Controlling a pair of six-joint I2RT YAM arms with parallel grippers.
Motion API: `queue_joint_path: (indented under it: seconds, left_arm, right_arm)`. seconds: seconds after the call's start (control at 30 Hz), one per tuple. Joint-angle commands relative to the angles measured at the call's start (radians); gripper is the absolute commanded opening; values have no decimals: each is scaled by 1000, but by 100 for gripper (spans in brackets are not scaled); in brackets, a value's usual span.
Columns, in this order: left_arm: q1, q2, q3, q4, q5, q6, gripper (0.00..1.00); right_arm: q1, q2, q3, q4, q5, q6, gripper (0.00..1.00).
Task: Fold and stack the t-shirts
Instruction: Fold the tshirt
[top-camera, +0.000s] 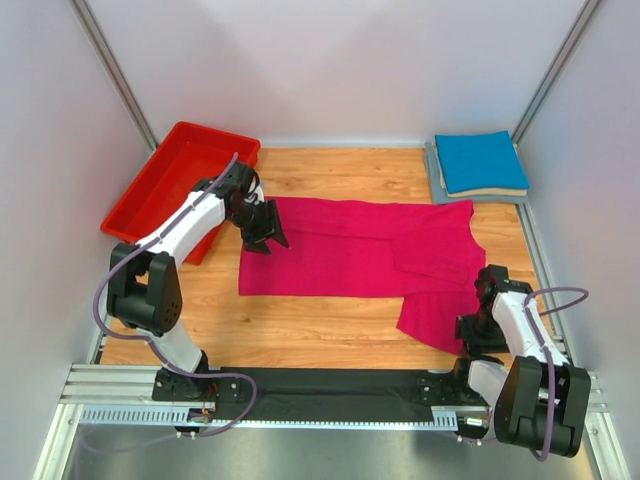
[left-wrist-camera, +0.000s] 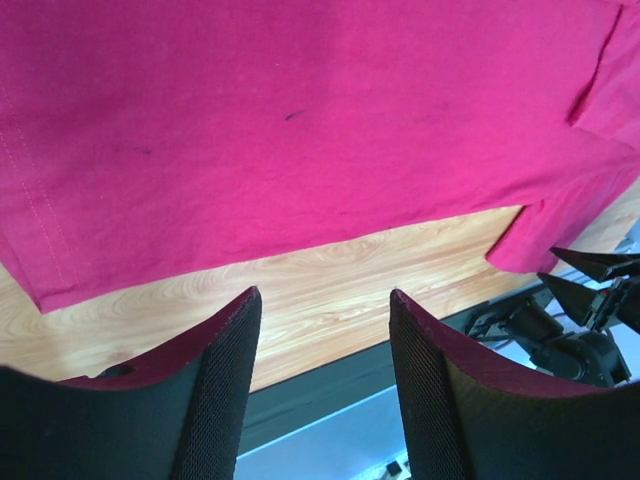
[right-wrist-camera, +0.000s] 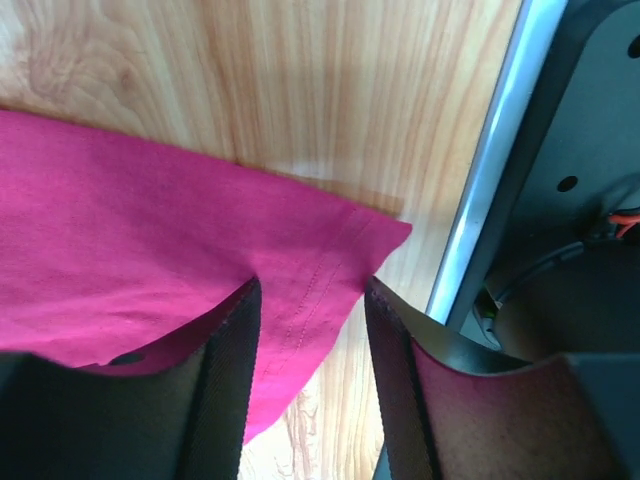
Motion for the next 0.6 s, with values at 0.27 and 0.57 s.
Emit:
queue_joint_path:
  seconds: [0.27, 0.57]
  left_arm:
    - [12, 6, 48, -98, -166, 2, 59]
    - [206, -66, -236, 8, -31, -141, 57]
  right_arm:
    - [9, -15, 6, 40, 94, 55, 0]
    - [9, -9, 76, -16, 99, -50, 0]
